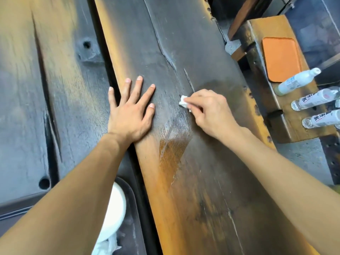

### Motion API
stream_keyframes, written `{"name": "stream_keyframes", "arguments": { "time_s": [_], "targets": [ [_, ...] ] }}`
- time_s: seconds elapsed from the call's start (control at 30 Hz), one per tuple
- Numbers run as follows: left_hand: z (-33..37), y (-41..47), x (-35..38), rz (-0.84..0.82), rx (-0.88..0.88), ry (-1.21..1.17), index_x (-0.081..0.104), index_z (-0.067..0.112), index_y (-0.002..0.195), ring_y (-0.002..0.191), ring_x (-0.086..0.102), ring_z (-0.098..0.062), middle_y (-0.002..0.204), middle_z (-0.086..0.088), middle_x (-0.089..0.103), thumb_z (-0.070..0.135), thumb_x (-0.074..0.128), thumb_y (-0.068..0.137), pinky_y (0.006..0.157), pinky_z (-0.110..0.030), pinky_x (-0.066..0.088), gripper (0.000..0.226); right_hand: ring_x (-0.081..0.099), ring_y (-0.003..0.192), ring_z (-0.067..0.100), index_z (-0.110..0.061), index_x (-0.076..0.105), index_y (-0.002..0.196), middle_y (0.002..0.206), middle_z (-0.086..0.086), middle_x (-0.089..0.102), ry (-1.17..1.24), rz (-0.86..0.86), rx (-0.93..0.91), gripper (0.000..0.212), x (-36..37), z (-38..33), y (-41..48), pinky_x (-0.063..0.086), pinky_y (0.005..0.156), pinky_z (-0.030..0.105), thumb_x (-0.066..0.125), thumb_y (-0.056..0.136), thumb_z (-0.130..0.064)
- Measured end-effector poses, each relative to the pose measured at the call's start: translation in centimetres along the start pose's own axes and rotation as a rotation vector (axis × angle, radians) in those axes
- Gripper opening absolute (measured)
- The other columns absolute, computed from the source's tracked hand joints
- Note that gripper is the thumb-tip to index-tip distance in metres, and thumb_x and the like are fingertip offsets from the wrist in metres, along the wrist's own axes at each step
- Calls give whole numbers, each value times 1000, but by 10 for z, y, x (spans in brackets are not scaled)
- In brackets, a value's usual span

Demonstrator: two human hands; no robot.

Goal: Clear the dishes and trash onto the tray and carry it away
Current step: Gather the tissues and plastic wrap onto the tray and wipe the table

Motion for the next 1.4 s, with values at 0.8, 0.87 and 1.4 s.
{"name": "stream_keyframes", "arguments": {
  "time_s": [0.8,0.87,1.4],
  "targets": [
    [-99,-196,-107,-133,-260,-425,45,11,147,128,52,-36,136,-18,59,34,38,105,105,-38,37,48,64,83,9,-21,71,118,98,-7,69,389,-447,190,28,26,-202,-204,56,79,27,67,91,-27],
    [-111,-228,-108,-110,-297,-459,46,11,146,119,57,-36,126,-19,63,32,42,103,101,-40,43,48,63,82,9,-24,68,113,101,-9,68,398,-460,193,24,36,-227,-216,56,78,30,66,90,-27],
    [-108,-442,-29,-636,-345,-228,21,30,156,153,4,-33,167,-4,-2,39,45,99,114,-49,32,63,64,111,21,-20,66,126,122,-1,70,176,-471,436,35,71,-260,-260,47,95,29,56,93,-20]
  ]
}}
Point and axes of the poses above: each hand's wrist, its own y-axis towards the middle knuckle, its own x-axis out of the palm, z = x × y, the point moved 9 cm from there along y, towards the middle knuckle
